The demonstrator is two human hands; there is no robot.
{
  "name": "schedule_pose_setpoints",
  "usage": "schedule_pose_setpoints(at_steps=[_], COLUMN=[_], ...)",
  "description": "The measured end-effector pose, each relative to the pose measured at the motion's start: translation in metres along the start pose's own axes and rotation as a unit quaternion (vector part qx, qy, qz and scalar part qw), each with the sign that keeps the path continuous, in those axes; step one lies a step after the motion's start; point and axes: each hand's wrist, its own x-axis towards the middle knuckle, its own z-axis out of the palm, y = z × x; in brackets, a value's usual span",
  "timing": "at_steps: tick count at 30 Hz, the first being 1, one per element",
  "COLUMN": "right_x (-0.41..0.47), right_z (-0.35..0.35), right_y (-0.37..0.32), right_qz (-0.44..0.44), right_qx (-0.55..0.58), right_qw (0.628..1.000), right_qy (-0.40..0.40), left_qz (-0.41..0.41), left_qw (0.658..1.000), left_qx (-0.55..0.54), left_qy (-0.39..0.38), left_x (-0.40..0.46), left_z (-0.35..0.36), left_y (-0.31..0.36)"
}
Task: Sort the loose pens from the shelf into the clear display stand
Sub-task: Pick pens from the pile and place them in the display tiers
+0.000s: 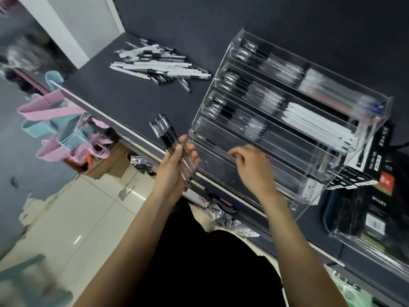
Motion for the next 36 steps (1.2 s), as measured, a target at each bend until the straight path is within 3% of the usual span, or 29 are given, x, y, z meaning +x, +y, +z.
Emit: schedule_pose_setpoints(at_steps=[5, 9, 14, 17, 21, 25, 32, 36], right_x=[0.004, -0.011, -0.025, -0.027, -0.015, 0.001, 0.018, 0.013], right_z=[-0.003, -0.01, -0.007, -0.01, -0.016, -0.011, 0.008, 0.009], right_y=[-0.005, -0.026, -0.052, -0.045, -0.017, -0.01, -0.015, -0.02], right_qz=[0.008, -0.035, -0.066, -0.036, -0.029, -0.057, -0.05, -0.055], right_qx=[0.002, 0.096, 0.175, 0.21, 0.005, -0.145, -0.181, -0.161], right_qw=[1.0, 0.992, 0.982, 0.977, 0.993, 0.982, 0.981, 0.985], right_qy=[-0.01, 0.07, -0.006, 0.019, 0.118, 0.103, 0.046, 0.041], left_qz=[-0.015, -0.011, -0.018, -0.009, 0.007, 0.036, 0.01, -0.005], left_qw=[1.0, 0.999, 0.996, 0.997, 0.999, 0.997, 0.999, 0.999], left_qx=[0.005, 0.033, 0.061, 0.051, 0.043, 0.035, 0.019, -0.035], left_qy=[-0.017, -0.015, -0.065, -0.058, 0.015, 0.054, 0.044, -0.007], left_x=[-0.007, -0.013, -0.021, -0.022, -0.015, -0.008, -0.009, -0.011], left_z=[0.005, 0.013, 0.019, 0.02, 0.008, -0.004, -0.007, -0.005], left_y=[-0.006, -0.011, -0.023, -0.028, -0.022, -0.008, -0.001, 0.0])
